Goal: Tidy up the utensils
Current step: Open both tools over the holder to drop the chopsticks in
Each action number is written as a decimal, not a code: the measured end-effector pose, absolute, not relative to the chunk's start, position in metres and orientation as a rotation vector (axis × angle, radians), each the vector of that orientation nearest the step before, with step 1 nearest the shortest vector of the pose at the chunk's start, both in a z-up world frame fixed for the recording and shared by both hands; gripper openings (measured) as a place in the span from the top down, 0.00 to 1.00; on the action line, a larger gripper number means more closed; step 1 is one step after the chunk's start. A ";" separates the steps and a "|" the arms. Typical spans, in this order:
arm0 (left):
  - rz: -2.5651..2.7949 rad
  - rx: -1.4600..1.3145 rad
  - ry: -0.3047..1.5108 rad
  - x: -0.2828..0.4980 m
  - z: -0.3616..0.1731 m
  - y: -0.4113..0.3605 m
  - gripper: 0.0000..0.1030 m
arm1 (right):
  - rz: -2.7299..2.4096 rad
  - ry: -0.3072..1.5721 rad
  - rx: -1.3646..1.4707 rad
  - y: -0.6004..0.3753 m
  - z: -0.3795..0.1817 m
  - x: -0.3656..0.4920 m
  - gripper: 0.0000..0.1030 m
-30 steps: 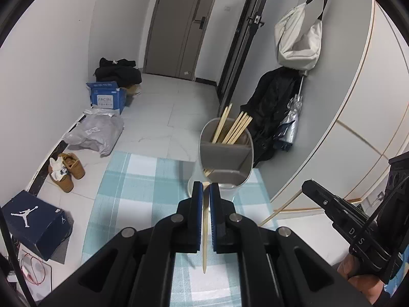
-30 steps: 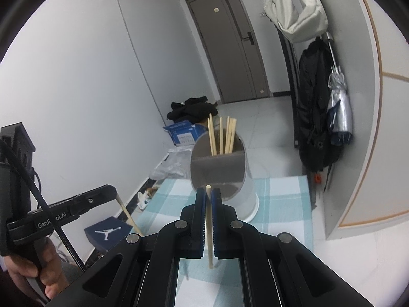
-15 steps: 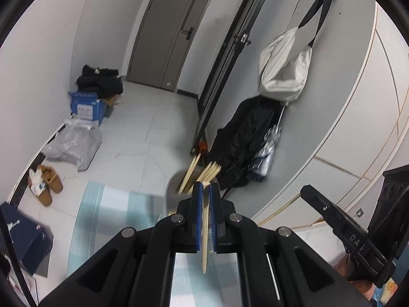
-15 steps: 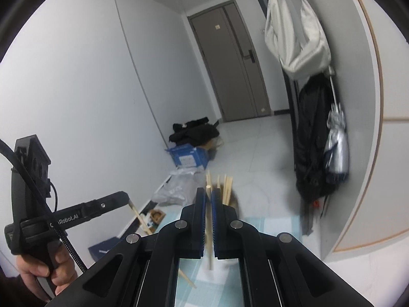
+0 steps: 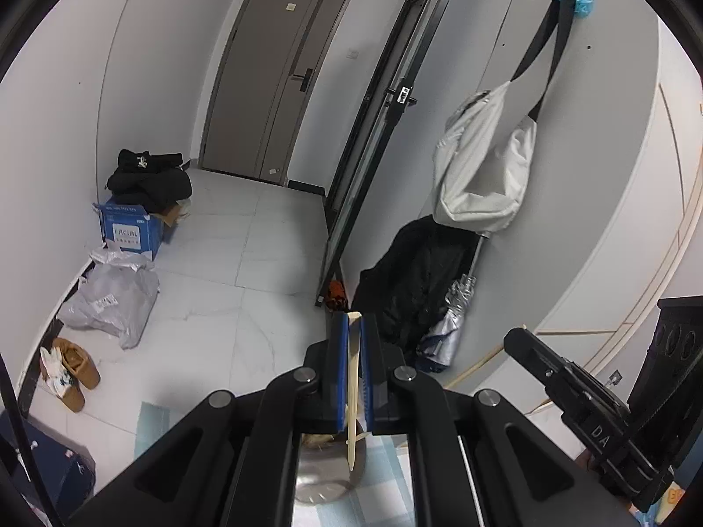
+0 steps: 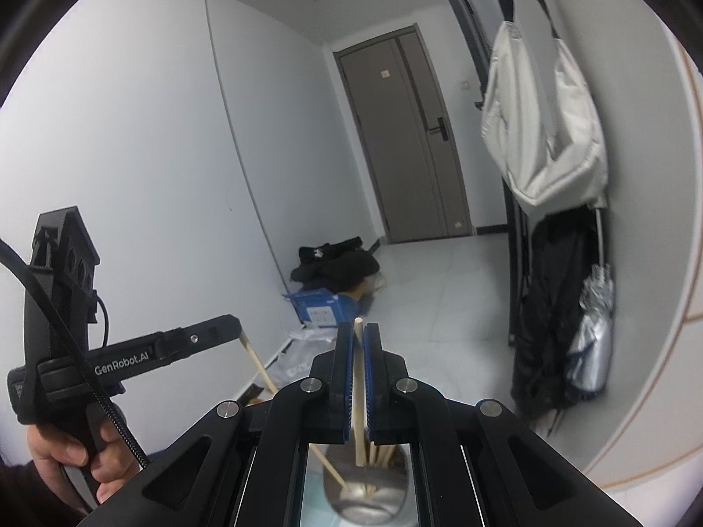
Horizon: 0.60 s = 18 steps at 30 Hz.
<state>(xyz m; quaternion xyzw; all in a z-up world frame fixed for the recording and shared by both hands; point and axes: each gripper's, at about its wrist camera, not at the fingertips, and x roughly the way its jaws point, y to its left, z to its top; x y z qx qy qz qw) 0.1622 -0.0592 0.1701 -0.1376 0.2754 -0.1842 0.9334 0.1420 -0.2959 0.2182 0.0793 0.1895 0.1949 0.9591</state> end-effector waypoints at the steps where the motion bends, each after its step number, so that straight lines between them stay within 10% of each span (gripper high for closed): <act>1: -0.372 -0.274 0.561 0.166 0.170 -0.058 0.98 | 0.400 0.387 0.160 -0.293 0.218 0.148 0.96; 18: -0.355 -0.112 0.597 0.198 0.136 -0.063 0.98 | 0.419 0.516 0.113 -0.269 0.160 0.198 0.96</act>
